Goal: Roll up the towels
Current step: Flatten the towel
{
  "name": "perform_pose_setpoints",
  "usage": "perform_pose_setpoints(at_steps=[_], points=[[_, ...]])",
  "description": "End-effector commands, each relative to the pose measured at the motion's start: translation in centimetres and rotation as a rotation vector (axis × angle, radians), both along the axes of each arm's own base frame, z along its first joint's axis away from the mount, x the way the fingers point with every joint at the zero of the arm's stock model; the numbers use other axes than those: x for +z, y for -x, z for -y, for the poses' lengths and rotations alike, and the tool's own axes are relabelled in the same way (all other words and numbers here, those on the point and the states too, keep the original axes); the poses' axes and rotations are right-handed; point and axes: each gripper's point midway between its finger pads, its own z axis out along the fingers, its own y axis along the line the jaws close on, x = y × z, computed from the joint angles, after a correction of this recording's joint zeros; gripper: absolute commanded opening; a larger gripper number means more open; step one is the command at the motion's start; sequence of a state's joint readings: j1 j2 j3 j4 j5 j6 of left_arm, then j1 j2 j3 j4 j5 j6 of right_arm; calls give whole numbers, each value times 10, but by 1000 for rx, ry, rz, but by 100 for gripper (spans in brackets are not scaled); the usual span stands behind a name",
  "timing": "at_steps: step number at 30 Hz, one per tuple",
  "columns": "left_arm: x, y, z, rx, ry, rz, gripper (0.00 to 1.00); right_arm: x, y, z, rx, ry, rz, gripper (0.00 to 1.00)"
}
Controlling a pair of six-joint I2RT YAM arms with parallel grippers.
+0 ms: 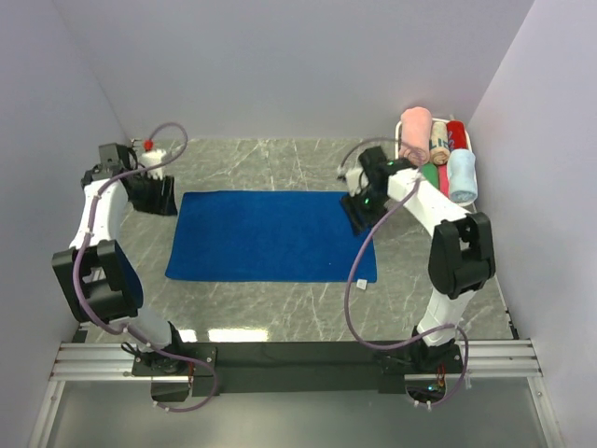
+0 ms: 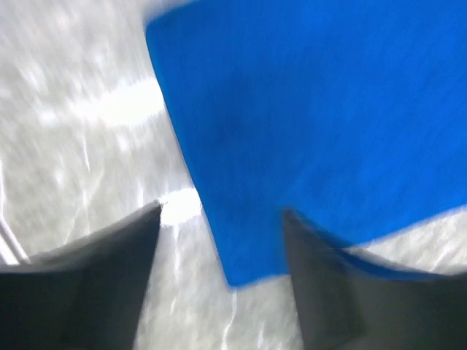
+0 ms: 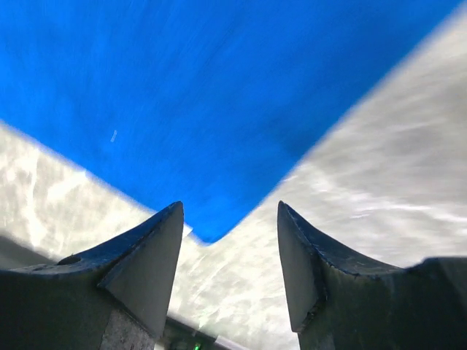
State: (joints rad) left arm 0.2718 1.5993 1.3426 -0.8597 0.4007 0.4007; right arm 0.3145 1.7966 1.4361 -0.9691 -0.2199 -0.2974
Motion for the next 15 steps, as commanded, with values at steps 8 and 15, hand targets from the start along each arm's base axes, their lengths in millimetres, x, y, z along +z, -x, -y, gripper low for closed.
perform_pose_setpoints(at_steps=[8,15], points=[[61,-75,9,-120,78,326,90,34,-132,36,-172,34,219,54],[46,-102,-3,-79,120,261,79,-5,-173,35,-216,58,216,45]])
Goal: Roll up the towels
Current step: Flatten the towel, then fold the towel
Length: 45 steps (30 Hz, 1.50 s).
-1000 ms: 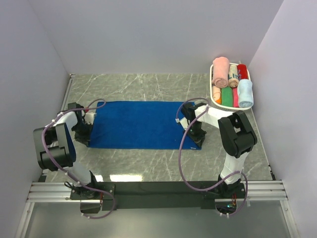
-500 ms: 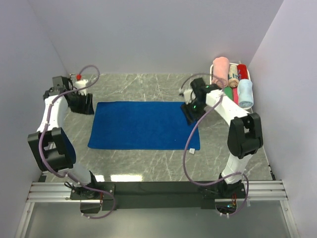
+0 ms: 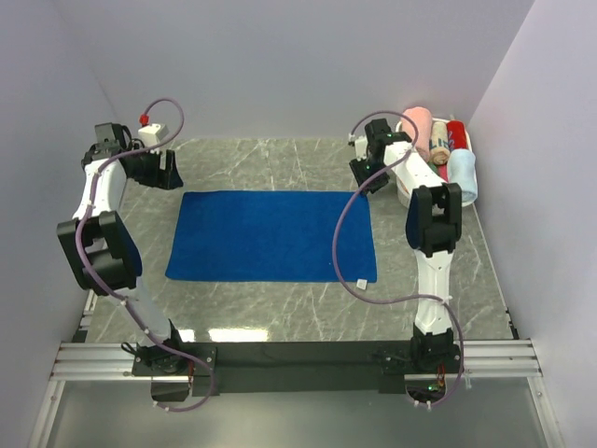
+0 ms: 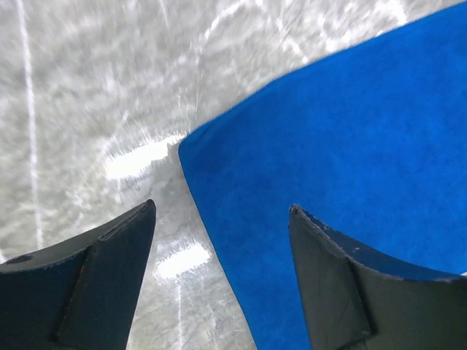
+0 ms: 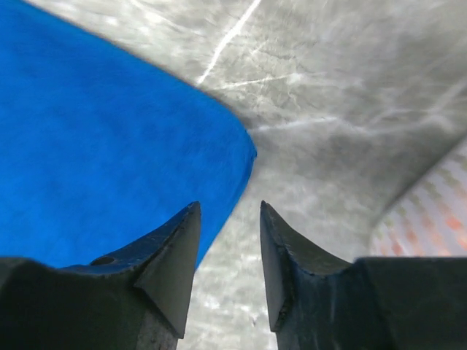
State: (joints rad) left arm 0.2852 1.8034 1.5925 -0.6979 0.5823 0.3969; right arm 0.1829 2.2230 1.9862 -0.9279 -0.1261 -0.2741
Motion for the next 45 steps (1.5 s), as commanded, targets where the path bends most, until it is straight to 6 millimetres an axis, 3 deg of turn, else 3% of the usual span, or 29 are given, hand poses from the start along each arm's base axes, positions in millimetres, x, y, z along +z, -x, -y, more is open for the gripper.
perform_pose_setpoints(at_steps=[1,12,18,23,26,29,30,41,45], points=[[11,-7,-1,5,30,17,78,6,-18,4,-38,27,46,44],[-21,-11,-7,19,24,-94,68,-27,-26,7,-53,22,-4,39],[-34,-16,-15,58,19,-137,66,-36,-25,-4,-40,-28,-38,27],[-33,-24,-18,72,22,-146,66,-47,-21,-6,-59,-50,-70,21],[-35,-28,-19,74,21,-153,66,-44,-25,-2,-73,-46,-58,21],[-37,-29,-19,75,29,-160,66,-42,-27,3,-89,-32,-44,36],[-37,-30,-18,75,33,-160,66,-41,-27,3,-93,-31,-43,37],[-40,-31,-12,77,62,-166,64,-31,-37,16,-126,13,10,36],[-43,-31,-12,82,62,-173,64,-34,-38,16,-110,19,7,28]])
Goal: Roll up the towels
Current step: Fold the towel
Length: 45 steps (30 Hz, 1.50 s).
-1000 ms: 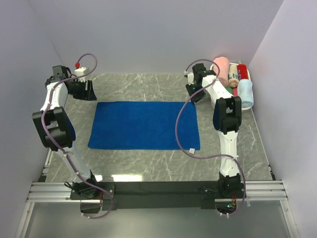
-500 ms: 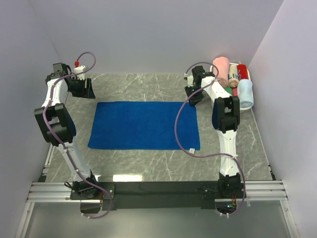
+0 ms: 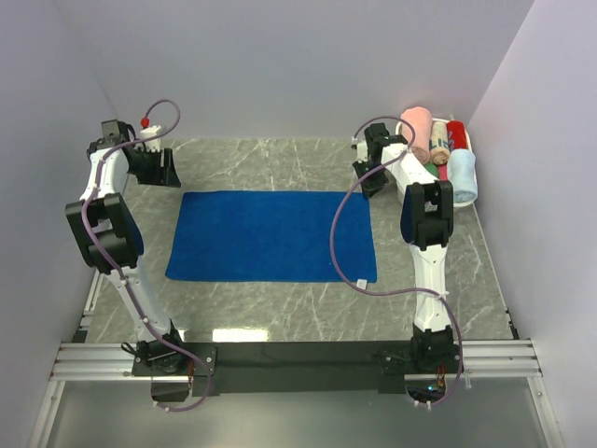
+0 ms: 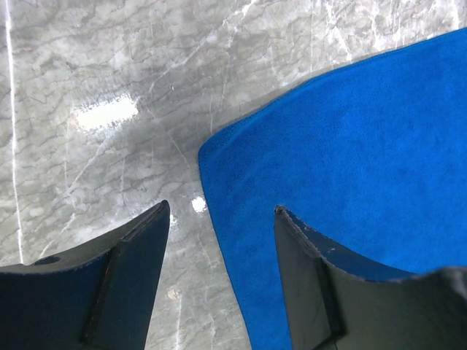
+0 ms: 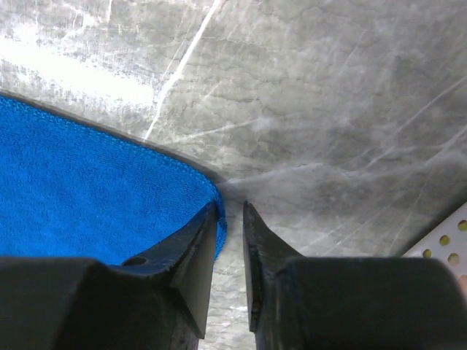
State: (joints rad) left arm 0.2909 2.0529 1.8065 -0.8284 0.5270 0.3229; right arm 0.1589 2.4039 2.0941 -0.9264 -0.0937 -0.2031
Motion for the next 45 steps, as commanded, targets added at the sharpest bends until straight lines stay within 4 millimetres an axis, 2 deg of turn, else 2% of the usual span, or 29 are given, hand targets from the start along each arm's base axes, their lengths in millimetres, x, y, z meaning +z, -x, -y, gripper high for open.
perform_pose_setpoints(at_steps=[1,9,13,15,17,18,23,29,32,42,45], points=[[6,-9,4,-4,13,26,64,19,-19,3,-3,-3,76,25],[-6,-18,-2,26,20,-17,65,12,-14,-7,40,-52,44,22],[-18,-22,2,15,24,-43,66,6,-14,-6,41,-53,34,20],[-25,-23,4,3,16,-55,65,5,-15,-7,43,-57,35,14],[-30,-24,5,-4,-9,-65,63,6,-16,-8,43,-64,37,1],[-32,-25,6,-12,-18,-65,61,8,-17,-9,46,-68,41,0],[-48,-29,16,-69,-80,-81,55,12,-17,-13,58,-81,51,0],[-64,-34,12,-96,-169,-87,49,16,-16,-11,63,-83,53,0],[-66,-40,10,-93,-199,-71,46,17,-14,-14,61,-97,49,0],[-67,-46,10,-119,-229,-46,15,21,-18,-14,76,-95,65,0],[-67,-46,14,-128,-212,-37,12,21,-21,-12,76,-90,74,0]])
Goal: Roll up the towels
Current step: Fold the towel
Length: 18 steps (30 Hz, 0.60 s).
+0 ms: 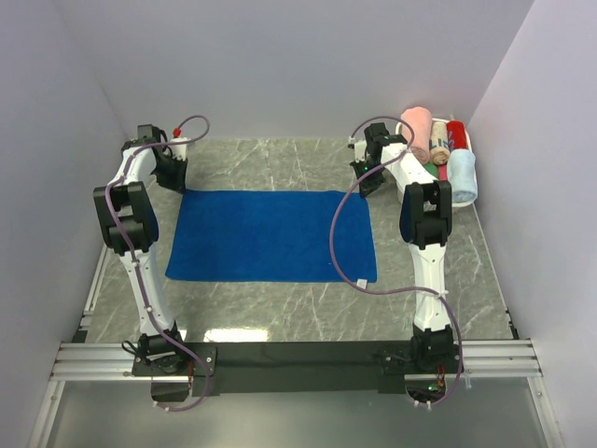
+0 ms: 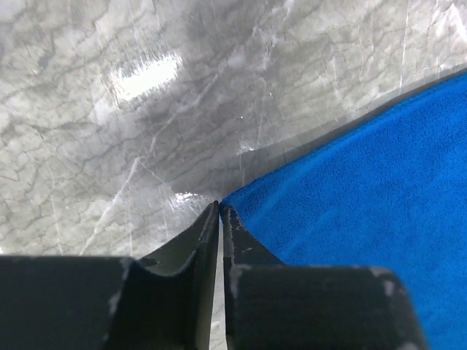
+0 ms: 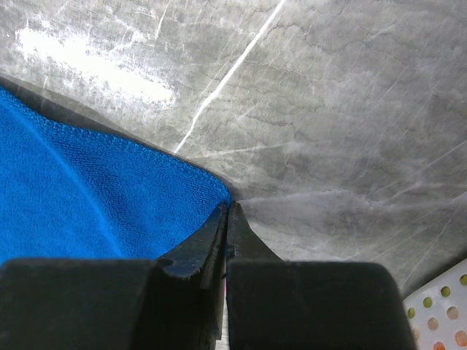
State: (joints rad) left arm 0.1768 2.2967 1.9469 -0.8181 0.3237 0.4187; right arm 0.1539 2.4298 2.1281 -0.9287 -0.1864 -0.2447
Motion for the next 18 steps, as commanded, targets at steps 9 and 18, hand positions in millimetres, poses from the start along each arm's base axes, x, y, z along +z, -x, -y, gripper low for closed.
perform_pose_setpoints(at_steps=[9,18], points=[[8,-13,5,-11,17,59,37,22,-16,4,-1,-38,66,0],[1,-13,10,-31,34,41,38,19,-15,2,5,-51,54,0]])
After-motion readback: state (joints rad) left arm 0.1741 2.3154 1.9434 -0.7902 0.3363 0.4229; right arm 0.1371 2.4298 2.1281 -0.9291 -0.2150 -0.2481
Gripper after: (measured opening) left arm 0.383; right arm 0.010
